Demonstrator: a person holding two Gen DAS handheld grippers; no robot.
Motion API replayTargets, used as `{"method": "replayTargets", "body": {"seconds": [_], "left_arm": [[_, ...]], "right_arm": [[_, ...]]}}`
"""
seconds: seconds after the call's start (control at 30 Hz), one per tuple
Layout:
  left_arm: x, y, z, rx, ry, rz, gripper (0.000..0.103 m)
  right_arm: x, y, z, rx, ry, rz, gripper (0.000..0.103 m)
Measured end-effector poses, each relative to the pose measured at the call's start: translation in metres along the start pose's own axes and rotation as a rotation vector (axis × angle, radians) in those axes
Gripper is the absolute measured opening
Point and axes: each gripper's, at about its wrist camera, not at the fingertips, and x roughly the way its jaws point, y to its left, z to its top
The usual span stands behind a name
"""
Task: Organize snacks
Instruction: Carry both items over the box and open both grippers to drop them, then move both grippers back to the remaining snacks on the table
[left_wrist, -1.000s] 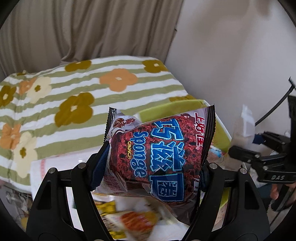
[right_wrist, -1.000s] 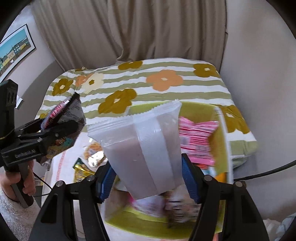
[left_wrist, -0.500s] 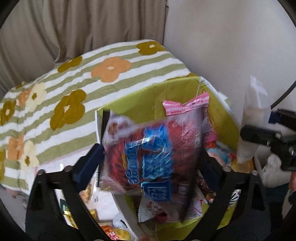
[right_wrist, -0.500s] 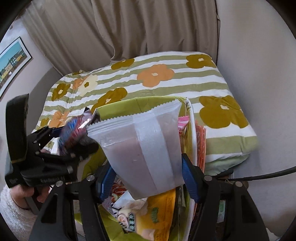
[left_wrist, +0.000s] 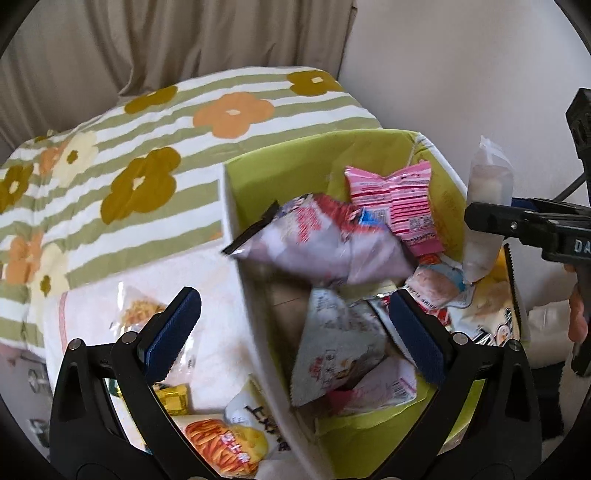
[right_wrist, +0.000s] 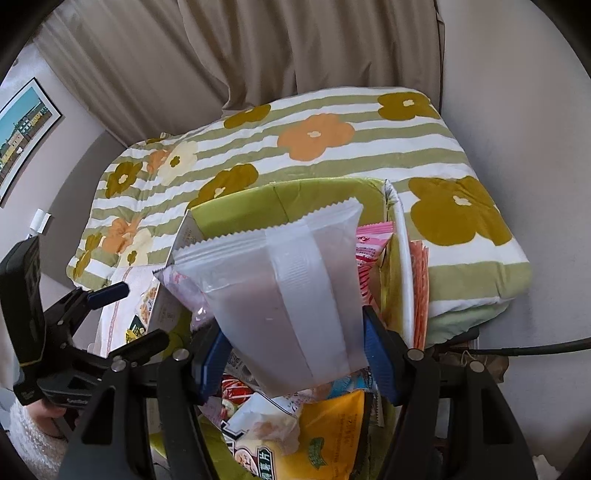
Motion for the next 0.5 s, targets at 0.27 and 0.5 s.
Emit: {"method": "replayTargets", "body": {"seconds": [0.27,0.5], "left_arm": [[-0.018,0.028,-0.012,-0.065,-0.012,0.021,0.101],[-0.039,0.050,-0.036,-0.126,-0.019,0.055,0.101]], "right_arm": [[0.005,0.000,0.004,0.039,-0.046,0.020,0.090],[-0.026,0.003,0.001,0.030,-0.154,0.031,0.103]]}}
